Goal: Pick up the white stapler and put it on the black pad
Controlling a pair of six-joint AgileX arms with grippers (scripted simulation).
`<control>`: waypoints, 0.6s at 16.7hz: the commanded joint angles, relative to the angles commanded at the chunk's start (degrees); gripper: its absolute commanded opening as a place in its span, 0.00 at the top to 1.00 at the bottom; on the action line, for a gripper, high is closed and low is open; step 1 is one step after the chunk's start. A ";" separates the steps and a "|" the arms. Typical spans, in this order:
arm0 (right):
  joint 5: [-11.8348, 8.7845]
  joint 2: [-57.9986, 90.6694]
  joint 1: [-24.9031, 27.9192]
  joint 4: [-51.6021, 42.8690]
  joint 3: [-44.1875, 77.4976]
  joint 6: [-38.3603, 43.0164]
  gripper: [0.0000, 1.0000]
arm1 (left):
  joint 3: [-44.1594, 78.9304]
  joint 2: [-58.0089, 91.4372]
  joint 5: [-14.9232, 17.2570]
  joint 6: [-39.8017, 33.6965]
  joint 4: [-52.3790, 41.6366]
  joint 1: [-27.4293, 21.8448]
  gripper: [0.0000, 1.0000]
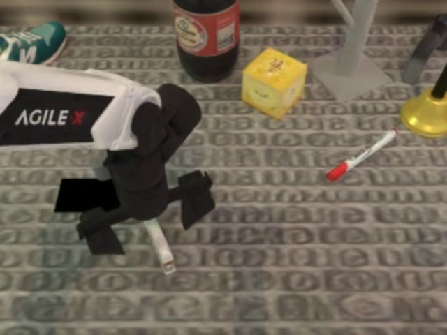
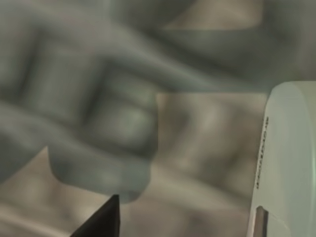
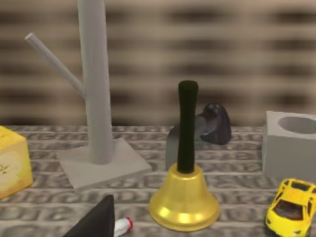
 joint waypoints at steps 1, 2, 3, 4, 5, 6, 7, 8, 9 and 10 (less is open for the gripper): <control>0.00 0.00 0.00 0.00 0.00 0.00 0.00 | 0.00 0.00 0.00 0.00 0.00 0.00 0.23; 0.00 0.00 0.00 0.00 0.00 0.00 0.00 | 0.00 0.00 0.00 0.00 0.00 0.00 0.30; 0.00 0.00 0.00 0.00 0.00 0.00 0.00 | 0.00 0.00 0.00 0.00 0.00 0.00 0.38; 0.00 0.00 0.00 0.00 0.00 0.00 0.00 | 0.00 0.00 0.00 0.00 0.00 0.00 0.45; 0.00 0.00 0.00 0.00 0.00 0.00 0.00 | 0.00 0.00 0.00 0.00 0.00 0.00 0.53; 0.00 0.00 0.00 0.00 0.00 0.00 0.00 | 0.00 0.00 0.00 0.00 0.00 0.00 0.60; 0.00 0.00 0.00 0.00 0.00 0.00 0.00 | 0.00 0.00 0.00 0.00 0.00 0.00 0.68; 0.00 0.00 0.00 0.00 0.00 0.00 0.00 | 0.00 0.00 0.00 0.00 0.00 0.00 0.75; 0.00 0.00 0.00 0.00 0.00 0.00 0.00 | 0.00 0.00 0.00 0.00 0.00 0.00 0.83; 0.00 0.00 0.00 0.00 0.00 0.00 0.00 | 0.00 0.00 0.00 0.00 0.00 0.00 0.90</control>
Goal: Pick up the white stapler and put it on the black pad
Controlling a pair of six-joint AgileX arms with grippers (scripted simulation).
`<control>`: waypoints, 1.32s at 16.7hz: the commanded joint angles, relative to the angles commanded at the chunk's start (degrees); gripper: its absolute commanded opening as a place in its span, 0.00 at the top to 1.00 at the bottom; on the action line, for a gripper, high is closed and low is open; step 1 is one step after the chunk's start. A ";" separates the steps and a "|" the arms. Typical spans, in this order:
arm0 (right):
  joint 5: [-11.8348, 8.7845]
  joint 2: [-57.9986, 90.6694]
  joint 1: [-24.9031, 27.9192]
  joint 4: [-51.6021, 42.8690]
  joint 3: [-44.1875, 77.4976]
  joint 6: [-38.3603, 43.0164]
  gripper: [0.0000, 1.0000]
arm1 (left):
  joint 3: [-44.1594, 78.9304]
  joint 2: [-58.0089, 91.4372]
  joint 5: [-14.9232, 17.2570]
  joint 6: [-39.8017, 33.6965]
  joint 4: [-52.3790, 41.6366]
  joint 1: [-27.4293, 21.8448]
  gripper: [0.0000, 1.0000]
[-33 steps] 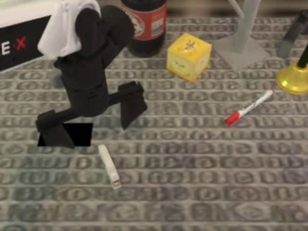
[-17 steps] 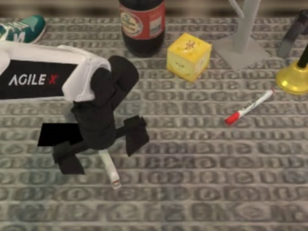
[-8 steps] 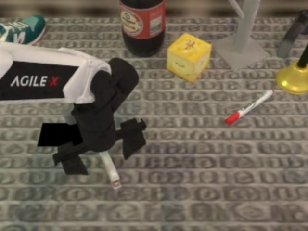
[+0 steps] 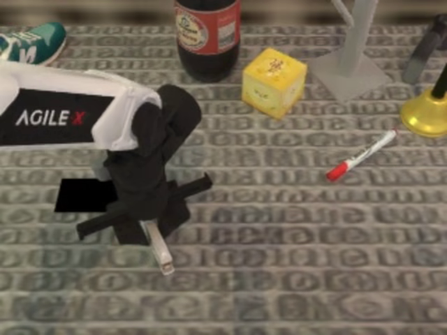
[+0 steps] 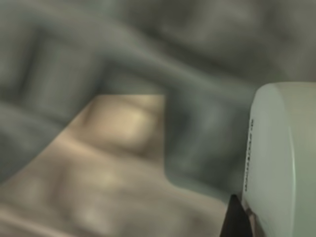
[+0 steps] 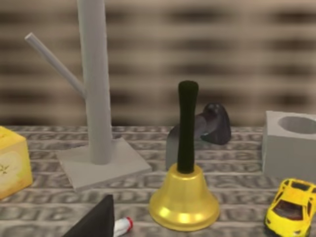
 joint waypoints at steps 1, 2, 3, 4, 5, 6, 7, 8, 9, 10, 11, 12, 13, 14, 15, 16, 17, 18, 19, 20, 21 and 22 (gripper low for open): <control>0.00 0.00 0.00 0.00 0.00 0.00 0.00 | 0.00 0.00 0.00 0.00 0.00 0.00 0.98; 0.00 0.00 0.00 0.00 0.00 0.00 0.00 | 0.00 0.00 0.00 0.00 0.00 0.00 1.00; 0.00 0.00 0.00 0.00 0.00 0.00 0.00 | 0.00 0.00 0.00 0.00 0.00 0.00 1.00; 0.00 0.00 0.00 0.00 0.00 0.00 0.00 | 0.00 0.00 0.00 0.00 0.00 0.00 1.00; 0.00 0.00 0.00 0.00 0.00 0.00 0.00 | 0.00 0.00 0.00 0.00 0.00 0.00 1.00; 0.00 0.00 0.00 0.00 0.00 0.00 0.00 | 0.00 0.00 0.00 0.00 0.00 0.00 1.00; 0.00 0.00 0.00 0.00 0.00 0.00 0.00 | 0.00 0.00 0.00 0.00 0.00 0.00 1.00; 0.00 0.00 0.00 0.00 0.00 0.00 0.00 | 0.00 0.00 0.00 0.00 0.00 0.00 1.00; 0.00 0.00 0.00 0.00 0.00 0.00 0.00 | 0.00 0.00 0.00 0.00 0.00 0.00 1.00; 0.00 0.00 0.00 0.00 0.00 0.00 0.00 | 0.04 -0.06 0.00 0.05 -0.01 0.01 1.00; 0.00 0.00 0.00 0.00 0.00 0.00 0.00 | 0.19 -0.10 0.00 0.04 -0.19 0.01 1.00; 0.00 0.00 0.00 0.00 0.00 0.00 0.00 | 0.85 -0.29 0.00 -0.03 -0.96 0.02 1.00; 0.00 0.00 0.00 0.00 0.00 0.00 0.00 | 1.96 -0.66 -0.01 -0.15 -2.34 0.08 1.00; 0.00 0.00 0.00 0.00 0.00 0.00 0.00 | 3.36 -1.20 -0.02 -0.28 -4.34 0.17 1.00; 0.00 0.00 0.00 0.00 0.00 0.00 0.00 | 4.95 -1.91 -0.04 -0.38 -6.92 0.30 1.00; 0.00 0.00 0.00 0.00 0.00 0.00 0.00 | 6.67 -2.75 -0.05 -0.45 -9.97 0.44 1.00; 0.00 0.00 0.00 0.00 0.00 0.00 0.00 | 8.46 -3.62 -0.05 -0.48 -13.09 0.55 1.00; 0.00 0.00 0.00 0.00 0.00 0.00 0.00 | 10.22 -4.50 -0.05 -0.49 -15.95 0.64 1.00; 0.00 0.00 0.00 0.00 0.00 0.00 0.00 | 11.80 -5.41 -0.05 -0.44 -18.25 0.74 1.00; 0.00 0.00 0.00 0.00 0.00 0.00 0.00 | 13.09 -6.26 -0.04 -0.38 -19.97 0.84 1.00; 0.00 0.00 0.00 0.00 0.00 0.00 0.00 | 13.97 -6.89 -0.04 -0.32 -21.04 0.91 1.00; 0.00 0.00 0.00 0.00 0.00 0.00 0.00 | 14.38 -7.21 -0.03 -0.28 -21.52 0.94 1.00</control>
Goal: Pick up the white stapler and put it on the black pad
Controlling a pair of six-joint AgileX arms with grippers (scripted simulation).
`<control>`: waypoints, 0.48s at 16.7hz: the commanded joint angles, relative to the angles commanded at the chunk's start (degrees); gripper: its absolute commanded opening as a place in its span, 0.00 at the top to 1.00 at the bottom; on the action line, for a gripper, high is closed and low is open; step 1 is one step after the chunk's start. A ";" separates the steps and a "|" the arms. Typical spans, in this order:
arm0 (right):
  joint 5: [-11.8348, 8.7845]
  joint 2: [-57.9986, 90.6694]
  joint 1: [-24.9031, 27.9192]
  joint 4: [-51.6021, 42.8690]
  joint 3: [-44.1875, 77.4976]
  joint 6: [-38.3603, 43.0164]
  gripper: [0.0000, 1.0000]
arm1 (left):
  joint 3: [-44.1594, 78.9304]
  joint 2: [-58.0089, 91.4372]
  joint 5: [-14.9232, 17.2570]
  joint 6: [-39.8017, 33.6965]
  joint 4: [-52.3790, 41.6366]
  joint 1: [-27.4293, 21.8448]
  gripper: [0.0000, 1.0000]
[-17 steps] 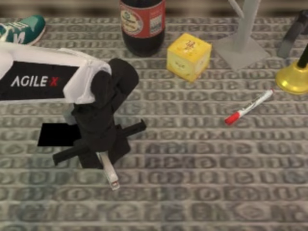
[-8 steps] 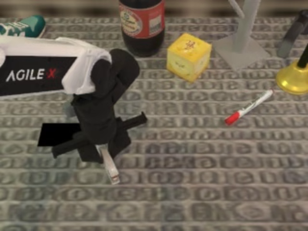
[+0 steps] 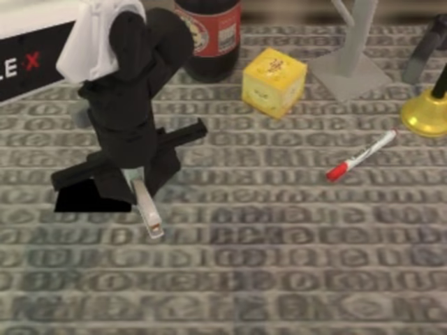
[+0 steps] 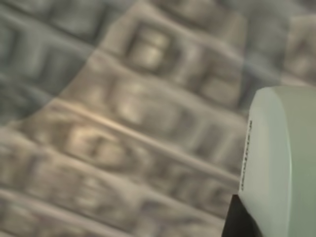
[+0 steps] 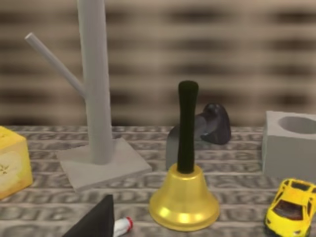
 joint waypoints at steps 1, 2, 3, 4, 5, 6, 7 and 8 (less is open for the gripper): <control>0.00 0.00 0.00 0.00 0.00 0.00 0.00 | 0.02 -0.02 0.00 0.00 -0.02 0.00 1.00; 0.00 0.00 0.00 0.00 0.00 0.00 0.00 | 0.02 -0.02 0.00 0.00 -0.02 0.00 1.00; 0.00 0.00 0.00 0.00 0.00 0.00 0.00 | -0.11 0.19 -0.01 0.07 0.11 -0.31 1.00; 0.00 0.00 0.00 0.00 0.00 0.00 0.00 | -0.05 0.24 0.01 -0.07 0.08 -0.23 1.00; 0.00 0.00 0.00 0.00 0.00 0.00 0.00 | 0.25 0.49 0.10 -0.78 -0.04 0.21 1.00; 0.00 0.00 0.00 0.00 0.00 0.00 0.00 | 0.78 0.94 0.27 -2.09 -0.24 0.98 1.00; 0.00 0.00 0.00 0.00 0.00 0.00 0.00 | 1.48 1.50 0.49 -4.04 -0.49 2.11 1.00; 0.00 0.00 0.00 0.00 0.00 0.00 0.00 | 2.28 2.12 0.76 -6.60 -0.75 3.51 1.00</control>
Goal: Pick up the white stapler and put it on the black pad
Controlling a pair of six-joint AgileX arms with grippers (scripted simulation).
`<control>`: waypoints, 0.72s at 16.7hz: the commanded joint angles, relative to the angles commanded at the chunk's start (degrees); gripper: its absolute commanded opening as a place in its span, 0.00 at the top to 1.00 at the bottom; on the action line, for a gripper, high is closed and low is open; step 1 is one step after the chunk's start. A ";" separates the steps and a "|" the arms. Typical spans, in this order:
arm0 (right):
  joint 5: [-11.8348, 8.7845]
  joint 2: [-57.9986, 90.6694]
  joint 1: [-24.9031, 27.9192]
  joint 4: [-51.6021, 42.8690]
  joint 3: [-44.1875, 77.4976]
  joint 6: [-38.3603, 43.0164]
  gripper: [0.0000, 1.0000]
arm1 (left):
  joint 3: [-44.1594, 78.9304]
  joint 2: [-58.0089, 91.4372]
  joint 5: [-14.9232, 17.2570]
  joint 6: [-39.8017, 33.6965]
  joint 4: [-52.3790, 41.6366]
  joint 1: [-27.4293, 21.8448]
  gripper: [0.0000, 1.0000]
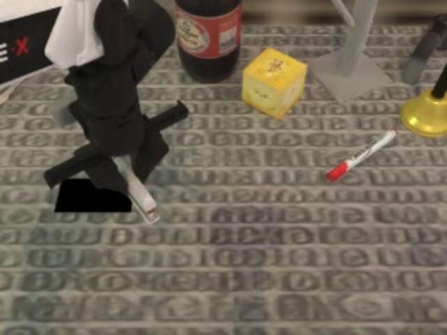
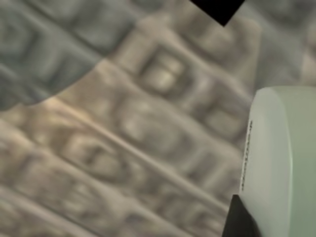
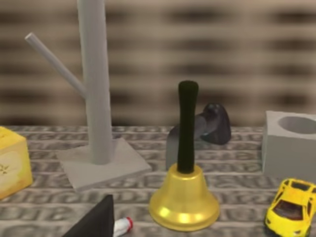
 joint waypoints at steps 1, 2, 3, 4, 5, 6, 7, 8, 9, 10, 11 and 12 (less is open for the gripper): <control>0.00 0.00 0.00 0.00 0.00 0.00 0.00 | 0.86 0.66 0.31 -3.12 -0.27 1.64 1.00; 0.00 0.00 0.00 0.00 0.00 0.00 0.00 | 1.76 1.36 0.66 -6.74 -0.55 3.48 1.00; 0.00 0.00 0.00 0.00 0.00 0.00 0.00 | 2.69 2.09 1.03 -10.71 -0.84 5.42 1.00; 0.00 0.00 0.00 0.00 0.00 0.00 0.00 | 3.63 2.84 1.40 -14.85 -1.14 7.43 1.00; 0.00 0.00 0.00 0.00 0.00 0.00 0.00 | 4.57 3.56 1.79 -18.99 -1.43 9.44 1.00; 0.00 0.00 0.00 0.00 0.00 0.00 0.00 | 5.48 4.25 2.17 -22.94 -1.68 11.41 1.00; 0.00 0.00 0.00 0.00 0.00 0.00 0.00 | 6.36 4.85 2.54 -26.53 -1.89 13.31 1.00; 0.00 0.00 0.00 0.00 0.00 0.00 0.00 | 7.15 5.33 2.89 -29.58 -2.02 15.05 1.00; 0.00 0.00 0.00 0.00 0.00 0.00 0.00 | 7.80 5.66 3.21 -32.01 -2.08 16.57 1.00; 0.00 0.00 0.00 0.00 0.00 0.00 0.00 | 8.30 5.86 3.47 -33.84 -2.07 17.81 1.00; 0.00 0.00 0.00 0.00 0.00 0.00 0.00 | 8.64 5.96 3.66 -35.07 -2.04 18.71 1.00; 0.00 0.00 0.00 0.00 0.00 0.00 0.00 | 8.82 6.00 3.75 -35.64 -2.02 19.15 1.00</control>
